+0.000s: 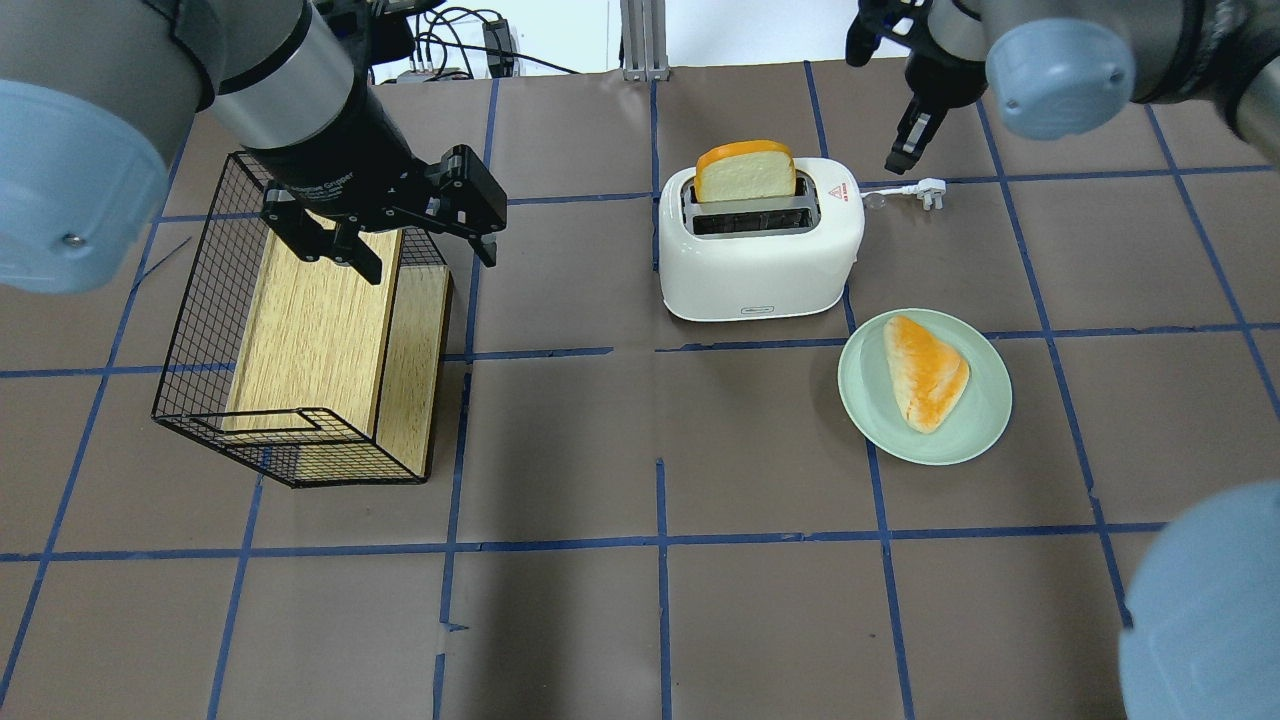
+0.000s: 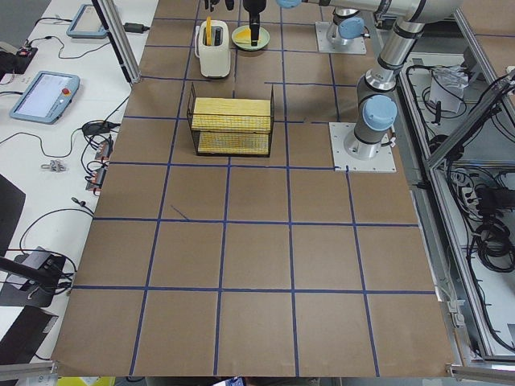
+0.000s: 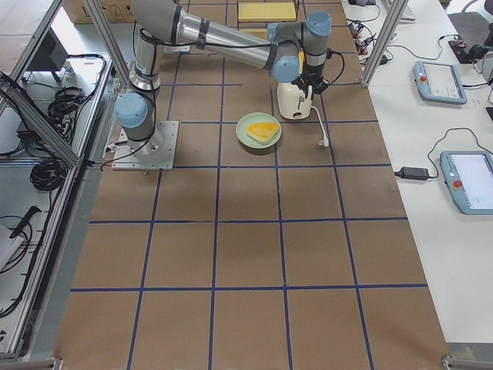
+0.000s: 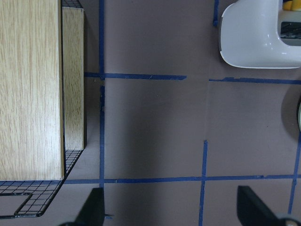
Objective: Press toaster with right arm
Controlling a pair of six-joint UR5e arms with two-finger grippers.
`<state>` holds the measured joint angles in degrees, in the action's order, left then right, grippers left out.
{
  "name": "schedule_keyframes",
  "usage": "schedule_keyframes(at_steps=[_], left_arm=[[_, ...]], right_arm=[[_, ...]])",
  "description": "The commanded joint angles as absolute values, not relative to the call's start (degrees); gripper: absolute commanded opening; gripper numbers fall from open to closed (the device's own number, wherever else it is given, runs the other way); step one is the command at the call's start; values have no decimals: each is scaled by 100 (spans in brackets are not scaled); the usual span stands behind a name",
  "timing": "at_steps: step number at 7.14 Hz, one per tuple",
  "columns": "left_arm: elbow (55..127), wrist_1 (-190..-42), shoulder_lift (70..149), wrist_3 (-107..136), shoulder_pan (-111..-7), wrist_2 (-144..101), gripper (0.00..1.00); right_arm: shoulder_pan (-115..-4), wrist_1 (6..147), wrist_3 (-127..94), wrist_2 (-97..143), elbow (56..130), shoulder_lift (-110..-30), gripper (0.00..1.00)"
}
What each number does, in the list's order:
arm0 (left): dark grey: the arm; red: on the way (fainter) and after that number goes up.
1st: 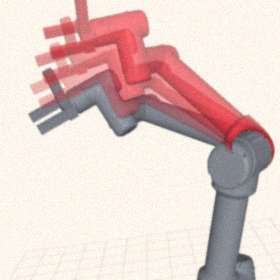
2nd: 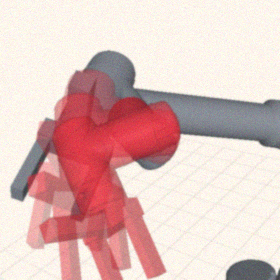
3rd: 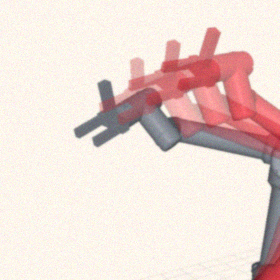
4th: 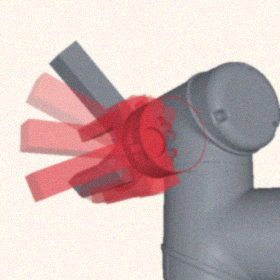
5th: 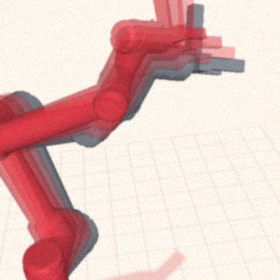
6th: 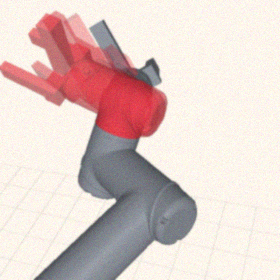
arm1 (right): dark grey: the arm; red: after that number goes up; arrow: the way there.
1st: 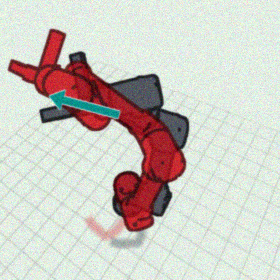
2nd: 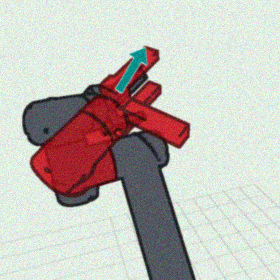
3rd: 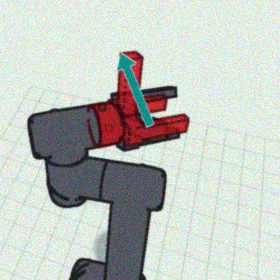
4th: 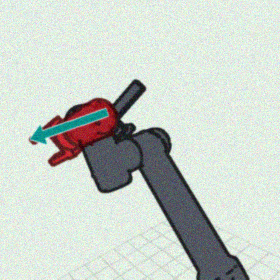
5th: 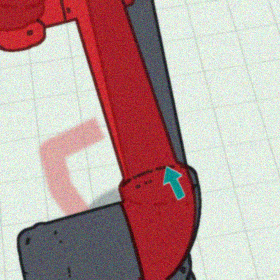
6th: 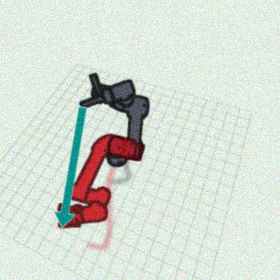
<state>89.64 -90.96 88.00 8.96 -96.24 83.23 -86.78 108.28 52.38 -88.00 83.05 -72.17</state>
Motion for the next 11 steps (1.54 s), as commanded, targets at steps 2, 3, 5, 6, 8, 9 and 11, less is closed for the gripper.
schedule_keyframes(at_steps=[2,3,5,6,8,9,11], left_arm=[[8965,-9097,8807,896,-9624,8323,100],[8965,-9097,8807,896,-9624,8323,100],[8965,-9097,8807,896,-9624,8323,100],[8965,-9097,8807,896,-9624,8323,100],[8965,-9097,8807,896,-9624,8323,100],[8965,-9097,8807,896,-9624,8323,100],[8965,-9097,8807,896,-9624,8323,100]], right_arm=[[-8710,9583,2203,-8859,8349,-8268,100],[-8753,9067,1501,-8851,8350,-8497,100],[-9016,8982,673,-8772,8698,-8919,100],[-9131,9087,433,-8798,9127,-9069,100],[-9132,9105,413,-8868,9307,-9176,100],[-9132,9149,413,-8859,9299,-9141,100],[-9132,9141,413,-8851,9308,-9141,100]])
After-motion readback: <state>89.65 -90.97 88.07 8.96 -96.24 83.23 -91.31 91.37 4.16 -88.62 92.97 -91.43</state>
